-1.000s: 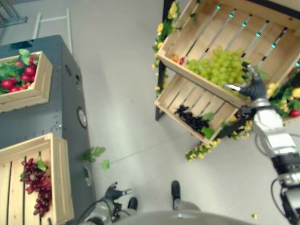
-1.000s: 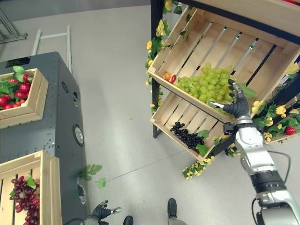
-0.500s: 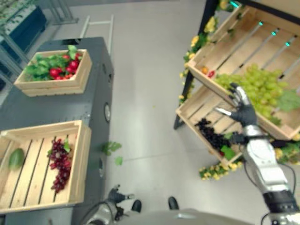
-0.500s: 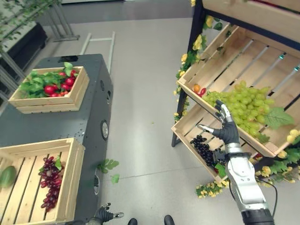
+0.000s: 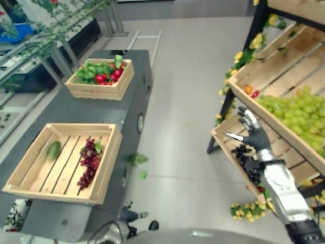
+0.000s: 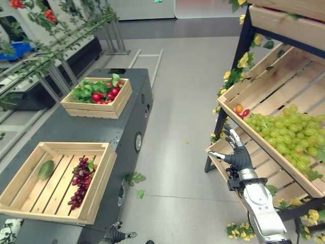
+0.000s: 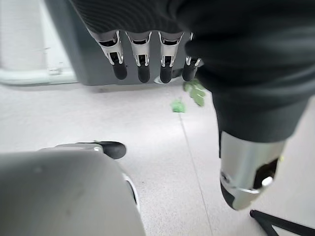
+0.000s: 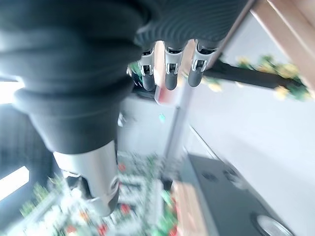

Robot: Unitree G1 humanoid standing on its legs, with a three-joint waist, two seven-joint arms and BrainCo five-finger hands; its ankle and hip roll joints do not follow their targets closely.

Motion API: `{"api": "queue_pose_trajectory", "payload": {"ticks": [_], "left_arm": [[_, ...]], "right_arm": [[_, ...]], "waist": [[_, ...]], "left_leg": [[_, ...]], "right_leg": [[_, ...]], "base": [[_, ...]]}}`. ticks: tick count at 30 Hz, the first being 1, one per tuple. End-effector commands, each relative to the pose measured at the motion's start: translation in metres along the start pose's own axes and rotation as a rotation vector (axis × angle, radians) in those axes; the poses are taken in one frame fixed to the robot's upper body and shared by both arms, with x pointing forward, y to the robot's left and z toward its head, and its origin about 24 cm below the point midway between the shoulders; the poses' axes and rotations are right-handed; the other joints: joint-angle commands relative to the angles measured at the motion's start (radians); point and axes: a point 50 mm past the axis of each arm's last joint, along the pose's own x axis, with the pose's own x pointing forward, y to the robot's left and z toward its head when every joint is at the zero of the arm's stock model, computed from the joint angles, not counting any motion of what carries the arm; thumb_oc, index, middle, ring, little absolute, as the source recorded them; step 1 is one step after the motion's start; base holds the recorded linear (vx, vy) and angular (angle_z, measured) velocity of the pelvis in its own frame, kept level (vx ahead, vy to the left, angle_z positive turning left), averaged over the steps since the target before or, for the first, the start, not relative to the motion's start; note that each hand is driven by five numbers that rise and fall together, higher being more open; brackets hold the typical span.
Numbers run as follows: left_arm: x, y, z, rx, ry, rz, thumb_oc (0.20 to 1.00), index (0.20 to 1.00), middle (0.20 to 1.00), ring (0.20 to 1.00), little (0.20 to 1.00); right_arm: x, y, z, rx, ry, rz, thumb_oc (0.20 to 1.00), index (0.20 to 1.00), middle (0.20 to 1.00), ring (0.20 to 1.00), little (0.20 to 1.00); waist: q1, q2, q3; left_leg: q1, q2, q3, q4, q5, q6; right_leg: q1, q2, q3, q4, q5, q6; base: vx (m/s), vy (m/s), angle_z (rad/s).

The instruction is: Pick up the fruits from the basket on one side to the basket on the other side

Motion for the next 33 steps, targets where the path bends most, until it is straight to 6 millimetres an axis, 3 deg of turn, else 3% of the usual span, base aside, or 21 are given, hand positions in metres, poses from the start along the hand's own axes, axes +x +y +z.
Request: {"api": "queue_pose_trajectory", "payload": {"ticks": [1,2,3,4,7,8,10,11,13,14,15,16,19,21,22,24,29,30,31,32,33], "left_arm": [[-0.004,-0.005,-0.019,0.024,0.071,0.009,1.000,1.000,1.000,1.000,1.000],[-0.004,-0.005,-0.019,0.015,0.077,0.018,1.000,1.000,1.000,1.000,1.000],[-0.004,-0.004,-0.019,0.015,0.076,0.018,1.000,1.000,1.000,1.000,1.000],[-0.004,-0.002,-0.022,-0.062,0.094,0.036,1.000,1.000,1.000,1.000,1.000],[-0.007,0.000,-0.035,-0.159,0.141,0.049,1.000,1.000,1.000,1.000,1.000],[-0.009,0.001,-0.044,-0.304,0.178,0.068,1.000,1.000,1.000,1.000,1.000],[-0.009,0.003,-0.044,-0.406,0.182,0.071,1.000,1.000,1.000,1.000,1.000],[-0.008,0.005,-0.042,-0.466,0.181,0.076,1.000,1.000,1.000,1.000,1.000],[-0.008,0.005,-0.043,-0.467,0.182,0.076,1.000,1.000,1.000,1.000,1.000],[-0.009,0.004,-0.044,-0.512,0.185,0.071,1.000,1.000,1.000,1.000,1.000],[-0.009,0.004,-0.044,-0.513,0.185,0.071,1.000,1.000,1.000,1.000,1.000],[-0.009,0.002,-0.044,-0.522,0.187,0.062,1.000,1.000,1.000,1.000,1.000],[-0.008,0.000,-0.040,-0.524,0.174,0.041,1.000,1.000,1.000,1.000,1.000],[-0.009,0.001,-0.043,-0.536,0.178,0.041,1.000,1.000,1.000,1.000,1.000],[-0.010,0.004,-0.047,-0.554,0.179,0.048,1.000,1.000,1.000,1.000,1.000],[-0.010,0.010,-0.049,-0.554,0.175,0.055,1.000,1.000,1.000,1.000,1.000],[-0.009,0.017,-0.050,-0.485,0.172,0.057,1.000,1.000,1.000,1.000,1.000],[-0.009,0.021,-0.050,-0.457,0.165,0.062,1.000,1.000,1.000,1.000,1.000],[-0.009,0.021,-0.050,-0.457,0.165,0.062,1.000,1.000,1.000,1.000,1.000],[-0.009,0.025,-0.050,-0.447,0.153,0.065,1.000,1.000,1.000,1.000,1.000],[-0.008,0.026,-0.049,-0.447,0.152,0.065,1.000,1.000,1.000,1.000,1.000]], "right_arm": [[0.000,-0.008,0.033,-0.033,-0.182,-0.039,1.000,1.000,1.000,1.000,1.000],[-0.001,-0.007,0.030,-0.029,-0.170,-0.043,1.000,1.000,1.000,1.000,1.000],[-0.001,-0.007,0.030,-0.029,-0.171,-0.043,1.000,1.000,1.000,1.000,1.000],[-0.003,-0.005,0.023,-0.036,-0.139,-0.047,1.000,1.000,1.000,1.000,1.000],[-0.004,0.000,0.015,-0.041,-0.103,-0.023,1.000,1.000,1.000,1.000,1.000],[-0.005,0.005,0.008,-0.022,-0.073,0.001,1.000,1.000,1.000,1.000,1.000],[-0.005,0.009,0.003,0.001,-0.054,0.016,1.000,1.000,1.000,1.000,1.000],[-0.003,0.011,0.000,0.021,-0.042,0.018,1.000,1.000,1.000,1.000,1.000],[-0.003,0.011,0.000,0.021,-0.042,0.019,1.000,1.000,1.000,1.000,1.000],[-0.003,0.013,-0.005,0.024,-0.022,0.020,1.000,1.000,1.000,1.000,1.000],[-0.003,0.013,-0.005,0.024,-0.022,0.020,1.000,1.000,1.000,1.000,1.000],[-0.006,0.013,-0.012,0.030,0.014,0.007,1.000,1.000,1.000,1.000,1.000],[-0.009,0.012,-0.027,0.031,0.081,-0.021,1.000,1.000,1.000,1.000,1.000],[-0.010,0.015,-0.033,0.020,0.111,-0.011,1.000,1.000,1.000,1.000,1.000],[-0.014,0.020,-0.049,0.055,0.187,-0.018,1.000,1.000,1.000,1.000,1.000],[-0.015,0.026,-0.058,0.054,0.230,-0.002,1.000,1.000,1.000,1.000,1.000],[-0.022,0.039,-0.084,0.088,0.354,0.000,1.000,1.000,1.000,1.000,1.000],[-0.027,0.044,-0.095,0.088,0.415,0.002,1.000,1.000,1.000,1.000,1.000],[-0.027,0.044,-0.095,0.089,0.414,0.002,1.000,1.000,1.000,1.000,1.000],[-0.033,0.049,-0.108,0.071,0.484,0.007,1.000,1.000,1.000,1.000,1.000],[-0.033,0.049,-0.108,0.071,0.483,0.007,1.000,1.000,1.000,1.000,1.000]], "waist": [[-0.002,-0.078,0.021],[-0.006,-0.075,0.029],[-0.005,-0.075,0.028],[0.002,-0.070,0.032],[0.018,-0.078,0.035],[0.031,-0.087,0.032],[0.032,-0.093,0.021],[0.025,-0.092,0.013],[0.021,-0.090,0.013],[0.012,-0.081,-0.003],[0.011,-0.082,-0.004],[0.002,-0.071,-0.024],[-0.005,-0.061,-0.026],[-0.002,-0.068,-0.031],[0.013,-0.080,-0.032],[0.025,-0.091,-0.032],[0.030,-0.115,-0.014],[0.033,-0.119,-0.005],[0.031,-0.122,-0.006],[0.025,-0.118,0.009],[0.024,-0.121,0.008]], "left_leg": [[-0.094,-0.061,0.271,-0.035,0.011,0.074],[-0.102,-0.028,0.374,-0.032,0.009,0.076],[-0.106,-0.027,0.375,-0.031,0.013,0.076],[-0.102,-0.005,0.492,0.006,0.016,0.080],[-0.069,-0.004,0.450,0.048,-0.006,0.075],[-0.030,-0.013,0.425,0.071,-0.059,0.079],[0.012,-0.025,0.425,0.068,-0.096,0.085],[0.065,-0.039,0.444,0.082,-0.155,0.091],[0.065,-0.038,0.441,0.083,-0.157,0.091],[0.133,-0.036,0.464,0.072,-0.202,0.096],[0.132,-0.037,0.463,0.071,-0.201,0.097],[0.182,-0.021,0.496,0.030,-0.207,0.095],[0.177,-0.007,0.541,-0.043,-0.173,0.096],[0.183,-0.013,0.534,-0.053,-0.172,0.099],[0.206,-0.013,0.548,-0.092,-0.162,0.106],[0.204,-0.024,0.546,-0.133,-0.144,0.119],[0.192,-0.042,0.530,-0.142,-0.130,0.138],[0.197,-0.049,0.519,-0.142,-0.135,0.148],[0.193,-0.053,0.518,-0.142,-0.130,0.149],[0.195,-0.055,0.494,-0.142,-0.128,0.159],[0.191,-0.058,0.494,-0.142,-0.123,0.159]], "right_leg": [[-0.063,-0.026,-0.046,-0.059,0.017,0.086],[-0.060,-0.039,-0.067,-0.059,0.013,0.094],[-0.064,-0.038,-0.066,-0.059,0.017,0.094],[-0.070,-0.058,-0.114,-0.059,0.033,0.103],[-0.071,-0.066,-0.131,-0.059,0.041,0.104],[-0.072,-0.083,-0.159,-0.059,0.046,0.108],[-0.096,-0.101,-0.195,-0.059,0.057,0.112],[-0.115,-0.119,-0.245,-0.059,0.069,0.114],[-0.114,-0.117,-0.248,-0.059,0.067,0.114],[-0.134,-0.128,-0.302,-0.056,0.078,0.114],[-0.134,-0.129,-0.303,-0.056,0.078,0.114],[-0.152,-0.137,-0.356,-0.049,0.083,0.116],[-0.172,-0.164,-0.412,-0.044,0.117,0.134],[-0.174,-0.169,-0.417,-0.045,0.127,0.135],[-0.168,-0.175,-0.417,-0.044,0.141,0.143],[-0.180,-0.185,-0.417,-0.039,0.156,0.154],[-0.210,-0.206,-0.388,-0.018,0.178,0.173],[-0.221,-0.215,-0.358,0.004,0.179,0.185],[-0.225,-0.219,-0.358,0.005,0.182,0.185],[-0.248,-0.207,-0.272,0.042,0.173,0.194],[-0.252,-0.210,-0.271,0.042,0.176,0.194]], "base": [[-0.23,0.072,1.28],[-0.10,0.046,1.26],[-0.17,0.015,0.74],[-0.12,0.001,0.46],[-0.12,-0.029,0.57],[-0.14,-0.010,0.30],[-0.20,0.012,0.44],[-0.15,0.026,0.53],[-0.09,0.041,0.63],[-0.10,0.064,0.74],[-0.17,0.134,0.88],[-0.12,0.095,0.66],[-0.13,0.146,1.09],[-0.03,0.129,1.15],[-0.05,0.116,0.49],[-0.11,0.202,0.11],[-0.10,0.164,0.03],[-0.08,0.171,0.08],[-0.08,0.217,0.10],[-0.06,0.100,0.05],[-0.10,0.189,0.11]]}}
